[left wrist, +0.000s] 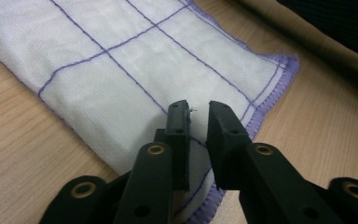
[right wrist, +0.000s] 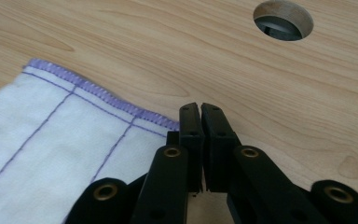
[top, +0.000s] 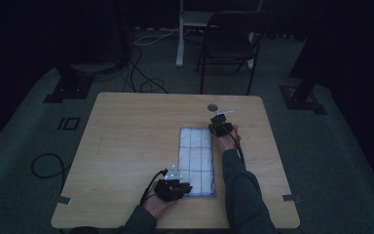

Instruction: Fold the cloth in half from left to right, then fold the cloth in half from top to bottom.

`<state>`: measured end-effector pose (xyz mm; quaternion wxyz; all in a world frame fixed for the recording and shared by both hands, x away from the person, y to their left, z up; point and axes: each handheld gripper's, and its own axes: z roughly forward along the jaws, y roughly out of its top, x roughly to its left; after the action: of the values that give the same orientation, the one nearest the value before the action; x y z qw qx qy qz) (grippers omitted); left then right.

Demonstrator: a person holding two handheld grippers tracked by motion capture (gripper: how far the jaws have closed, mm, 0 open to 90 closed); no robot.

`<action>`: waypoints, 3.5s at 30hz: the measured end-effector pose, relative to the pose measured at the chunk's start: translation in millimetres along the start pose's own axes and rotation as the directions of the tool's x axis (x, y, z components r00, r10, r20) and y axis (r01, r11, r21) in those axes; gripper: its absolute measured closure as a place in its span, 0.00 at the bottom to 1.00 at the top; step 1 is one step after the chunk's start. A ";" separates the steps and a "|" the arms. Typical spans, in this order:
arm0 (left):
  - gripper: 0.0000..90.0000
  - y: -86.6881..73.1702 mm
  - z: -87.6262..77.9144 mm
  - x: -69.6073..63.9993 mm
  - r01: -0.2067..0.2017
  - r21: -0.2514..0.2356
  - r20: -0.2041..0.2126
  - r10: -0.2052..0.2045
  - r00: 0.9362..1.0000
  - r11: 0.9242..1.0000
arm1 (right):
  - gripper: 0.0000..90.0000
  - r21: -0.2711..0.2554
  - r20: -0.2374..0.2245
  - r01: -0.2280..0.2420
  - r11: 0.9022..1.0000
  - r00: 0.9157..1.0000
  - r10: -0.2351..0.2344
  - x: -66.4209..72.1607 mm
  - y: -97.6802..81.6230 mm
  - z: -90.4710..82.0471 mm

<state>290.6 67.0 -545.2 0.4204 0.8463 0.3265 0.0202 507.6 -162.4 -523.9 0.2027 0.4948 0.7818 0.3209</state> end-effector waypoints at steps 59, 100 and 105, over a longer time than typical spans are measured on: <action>0.65 82.3 41.1 127.8 0.166 -0.117 -0.276 -0.193 0.942 0.979 | 0.68 -0.029 -0.095 -0.029 0.999 0.995 0.026 3.9 -38.8 -22.5; 0.83 116.7 68.0 139.8 0.130 -0.038 -0.376 -0.135 0.917 0.991 | 0.82 0.033 -0.059 -0.039 0.999 0.997 0.041 14.7 -19.5 -5.1; 0.92 116.4 68.9 138.9 0.145 -0.048 -0.361 -0.153 0.920 0.988 | 0.92 0.038 -0.081 -0.060 0.997 0.995 0.063 16.0 -19.4 -4.9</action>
<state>483.4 47.6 -538.7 0.3615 0.7963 0.4618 0.1479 485.2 -155.4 -534.0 0.1515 0.5084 0.7796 0.3329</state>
